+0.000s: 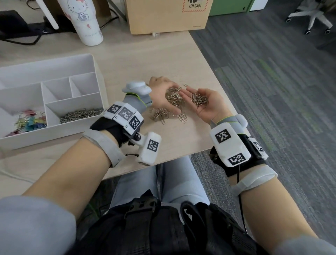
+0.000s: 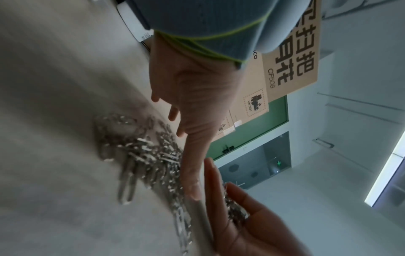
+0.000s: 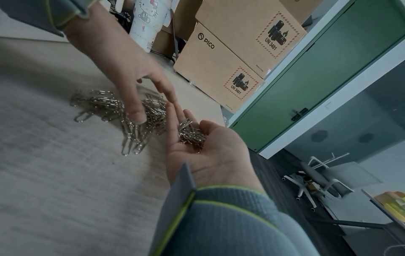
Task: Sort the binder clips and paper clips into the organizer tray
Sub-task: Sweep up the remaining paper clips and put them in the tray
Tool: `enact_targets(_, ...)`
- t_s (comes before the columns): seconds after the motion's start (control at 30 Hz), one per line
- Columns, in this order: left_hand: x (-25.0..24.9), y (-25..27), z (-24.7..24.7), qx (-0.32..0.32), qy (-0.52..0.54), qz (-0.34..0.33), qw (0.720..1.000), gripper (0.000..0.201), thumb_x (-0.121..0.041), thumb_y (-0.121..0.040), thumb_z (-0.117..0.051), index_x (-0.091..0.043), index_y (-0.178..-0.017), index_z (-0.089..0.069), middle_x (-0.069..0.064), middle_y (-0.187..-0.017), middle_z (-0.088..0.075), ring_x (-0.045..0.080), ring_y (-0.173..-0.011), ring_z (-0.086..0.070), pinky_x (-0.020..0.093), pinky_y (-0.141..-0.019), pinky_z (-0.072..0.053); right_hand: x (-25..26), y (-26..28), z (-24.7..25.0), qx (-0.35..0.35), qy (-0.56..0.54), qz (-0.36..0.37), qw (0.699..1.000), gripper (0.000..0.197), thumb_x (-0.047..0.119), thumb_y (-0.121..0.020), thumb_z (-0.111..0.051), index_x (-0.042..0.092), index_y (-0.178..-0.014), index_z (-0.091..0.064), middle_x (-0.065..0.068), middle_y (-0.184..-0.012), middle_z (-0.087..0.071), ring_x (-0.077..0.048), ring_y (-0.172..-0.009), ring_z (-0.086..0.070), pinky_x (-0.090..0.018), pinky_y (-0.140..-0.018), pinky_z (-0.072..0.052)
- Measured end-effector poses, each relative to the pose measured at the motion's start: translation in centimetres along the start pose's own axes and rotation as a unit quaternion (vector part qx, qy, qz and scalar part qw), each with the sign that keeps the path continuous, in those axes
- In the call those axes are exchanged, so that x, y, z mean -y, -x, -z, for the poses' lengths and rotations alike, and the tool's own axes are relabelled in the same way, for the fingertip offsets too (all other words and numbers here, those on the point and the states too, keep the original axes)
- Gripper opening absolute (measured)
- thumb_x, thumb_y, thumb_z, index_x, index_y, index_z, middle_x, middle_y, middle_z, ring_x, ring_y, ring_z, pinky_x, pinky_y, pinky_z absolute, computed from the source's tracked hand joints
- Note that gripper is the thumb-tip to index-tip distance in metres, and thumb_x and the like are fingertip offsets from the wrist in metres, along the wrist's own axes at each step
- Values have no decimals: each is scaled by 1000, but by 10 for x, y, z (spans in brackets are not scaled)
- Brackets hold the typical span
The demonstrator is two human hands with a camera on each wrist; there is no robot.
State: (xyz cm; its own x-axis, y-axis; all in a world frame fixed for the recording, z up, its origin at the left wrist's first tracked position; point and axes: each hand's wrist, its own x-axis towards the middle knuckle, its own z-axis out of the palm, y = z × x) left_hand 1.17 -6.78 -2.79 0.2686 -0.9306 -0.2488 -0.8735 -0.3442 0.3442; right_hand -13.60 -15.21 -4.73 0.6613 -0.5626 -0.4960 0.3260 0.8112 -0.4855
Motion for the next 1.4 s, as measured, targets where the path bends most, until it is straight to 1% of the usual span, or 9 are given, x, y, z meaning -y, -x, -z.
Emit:
enact_targets(0.2,7,-4,-13,-61,58,-24,996,62,-49,-57,-80,-33,-113,-60,2,-125,-49,27,-119,-40,36,-96,-36,-3,5,1,-7,-6,2,1000,30,4,-95,-33,-14,-92,-56,-32,-83,-66,-43,-82,-65,-42,-81,-54)
enact_targets(0.33,9,-7,-13,-96,100,-19,990,36,-34,-69,-77,-24,-102,-67,7,-111,-57,23,-100,-55,24,-77,-34,-5,7,1,-13,-21,8,1000,27,1,-94,-32,-13,-94,-55,-33,-93,-61,-44,-89,-61,-43,-78,-55)
enact_targets(0.57,11,-7,-13,-133,164,0,977,31,-29,-71,-77,-14,-98,-71,7,-100,-69,17,-79,-57,21,-68,-40,-6,8,0,-23,-29,12,999,28,1,-94,-30,-14,-94,-54,-34,-98,-58,-45,-92,-59,-46,-75,-55)
enact_targets(0.73,15,0,-1,-152,255,0,955,25,-21,-71,-78,-9,-92,-72,6,-74,-66,19,-69,-62,33,-75,-54,-8,9,-6,-33,-46,16,998,27,-1,-94,-30,-14,-91,-54,-33,-97,-57,-43,-117,-52,-47,-73,-55)
enact_targets(1.0,-5,-9,15,-118,238,-69,962,30,-26,-69,-79,-12,-94,-73,-2,-78,-64,-7,-57,-50,3,-57,-36,-18,5,-27,-15,-19,10,1000,24,0,-94,-35,-6,-82,-55,-24,-85,-60,-40,-84,-61,-48,-72,-55)
enact_targets(1.1,-14,-13,15,-91,229,-102,964,22,-20,-69,-78,-15,-90,-74,-5,-69,-64,-14,-49,-51,7,-61,-42,-19,4,-30,9,-5,-6,1000,31,5,-97,-31,-4,-87,-60,-20,-77,-68,-30,-74,-66,-40,-64,-58)
enact_targets(1.23,-23,-17,15,-70,223,-132,963,19,-15,-68,-78,-16,-87,-74,-1,-77,-68,-13,-54,-53,17,-72,-48,-18,2,-28,21,12,11,1000,27,0,-97,-29,2,-90,-56,-4,-114,-58,-23,-118,-54,-32,-91,-51)
enact_targets(1.27,-24,-18,16,-67,227,-138,962,20,-13,-68,-78,-16,-88,-74,0,-79,-69,-12,-56,-55,17,-73,-49,-16,2,-27,23,9,12,1000,27,0,-98,-29,3,-92,-56,-5,-112,-58,-22,-121,-52,-33,-91,-51)
enact_targets(1.4,-28,-26,20,-113,254,-136,951,18,-11,-71,-73,-14,-89,-73,2,-81,-68,-7,-62,-59,13,-68,-50,-6,0,-19,-1,-107,-31,994,25,2,-96,-35,-7,-89,-57,-27,-85,-63,-39,-83,-64,-40,-73,-55)
